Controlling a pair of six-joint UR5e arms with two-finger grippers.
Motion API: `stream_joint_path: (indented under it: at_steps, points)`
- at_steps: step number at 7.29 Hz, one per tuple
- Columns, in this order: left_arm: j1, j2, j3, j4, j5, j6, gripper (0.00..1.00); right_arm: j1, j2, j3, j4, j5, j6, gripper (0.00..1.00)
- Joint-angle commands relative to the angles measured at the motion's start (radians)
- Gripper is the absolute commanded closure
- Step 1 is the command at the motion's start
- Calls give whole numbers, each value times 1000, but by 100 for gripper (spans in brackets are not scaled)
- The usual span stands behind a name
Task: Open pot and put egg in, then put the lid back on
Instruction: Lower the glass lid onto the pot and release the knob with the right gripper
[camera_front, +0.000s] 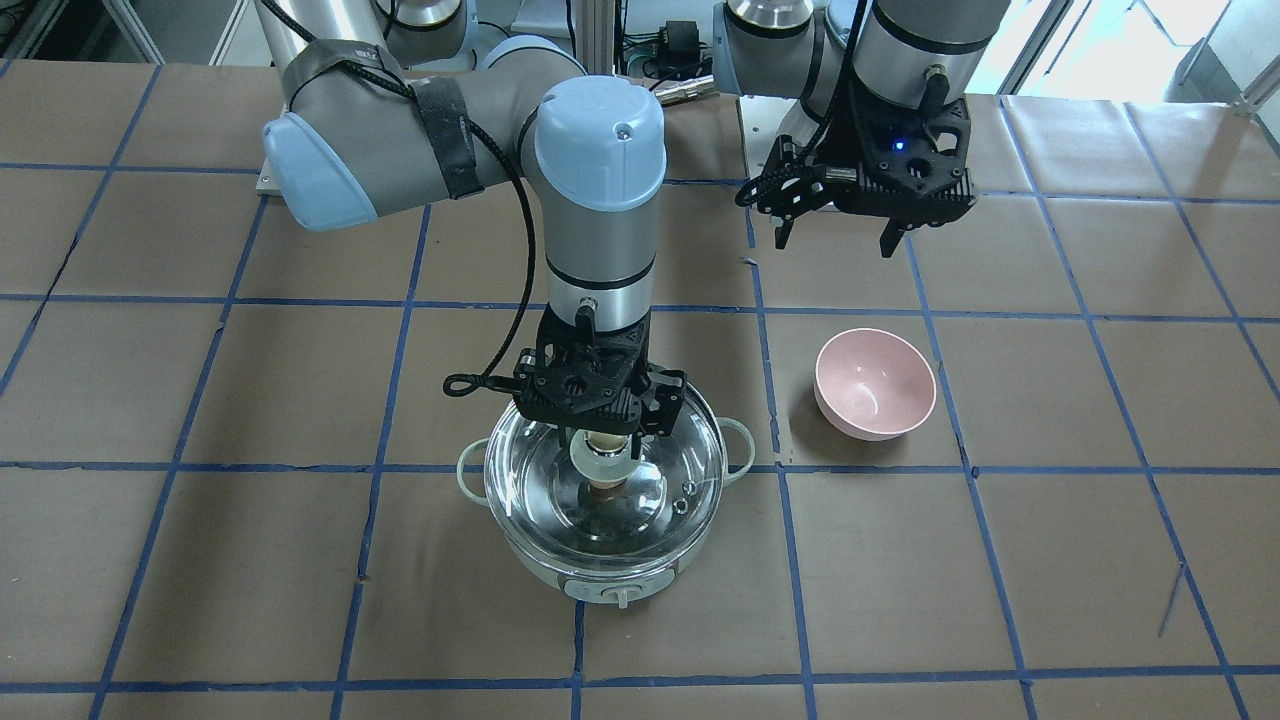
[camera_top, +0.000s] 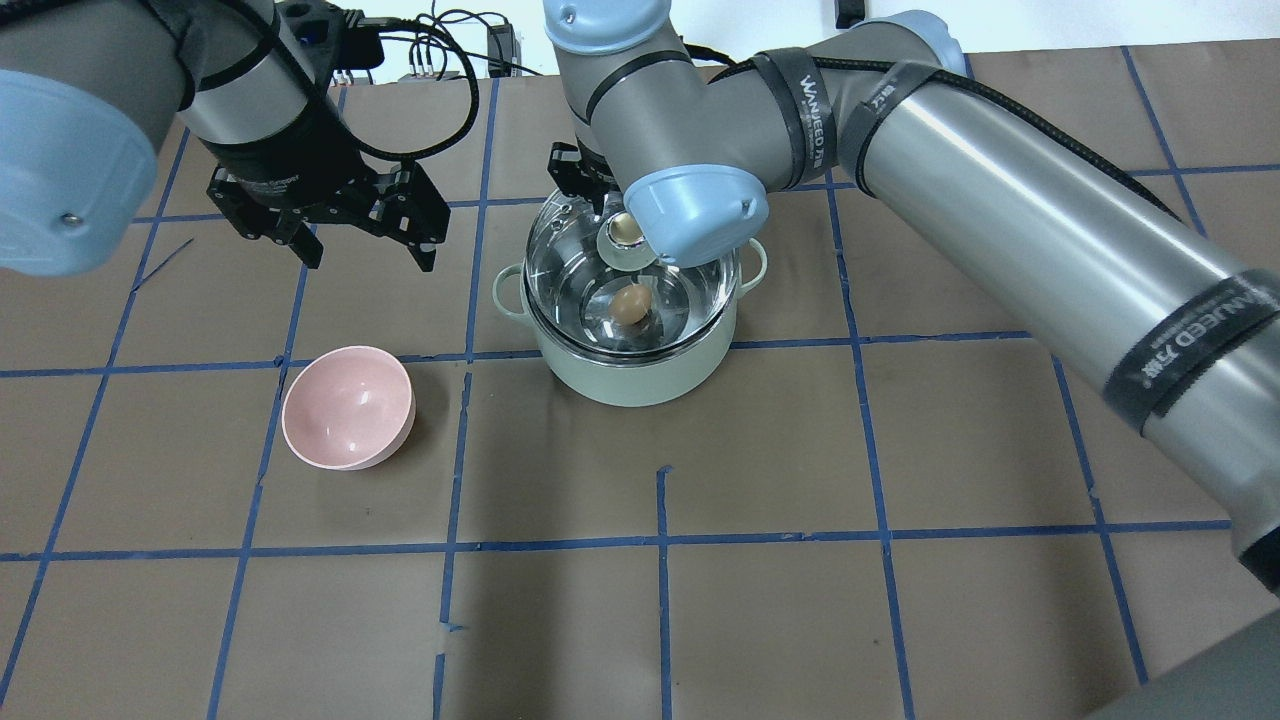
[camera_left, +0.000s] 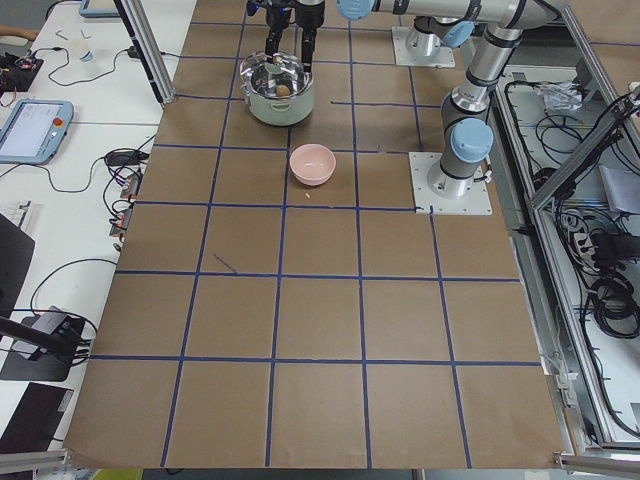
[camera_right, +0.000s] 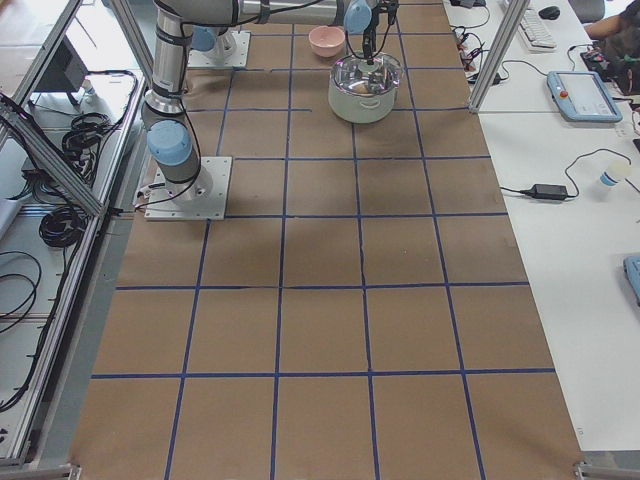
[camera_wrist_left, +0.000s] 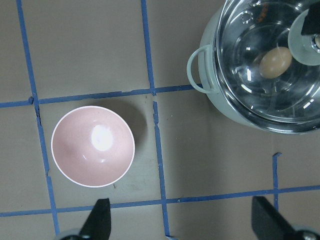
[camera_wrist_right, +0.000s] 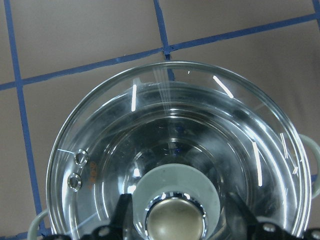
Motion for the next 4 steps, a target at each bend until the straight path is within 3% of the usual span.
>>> stream_joint_path:
  at_steps: [1, 3, 4]
  points:
    - [0, 0, 0, 0, 0, 0, 0, -57, -42, 1, -2, 2, -101, 14]
    - [0, 0, -2, 0, 0, 0, 0, -161, -142, 36, 62, 22, -192, 0]
    - [0, 0, -2, 0, 0, 0, 0, -194, -173, 47, 100, 42, -195, 0]
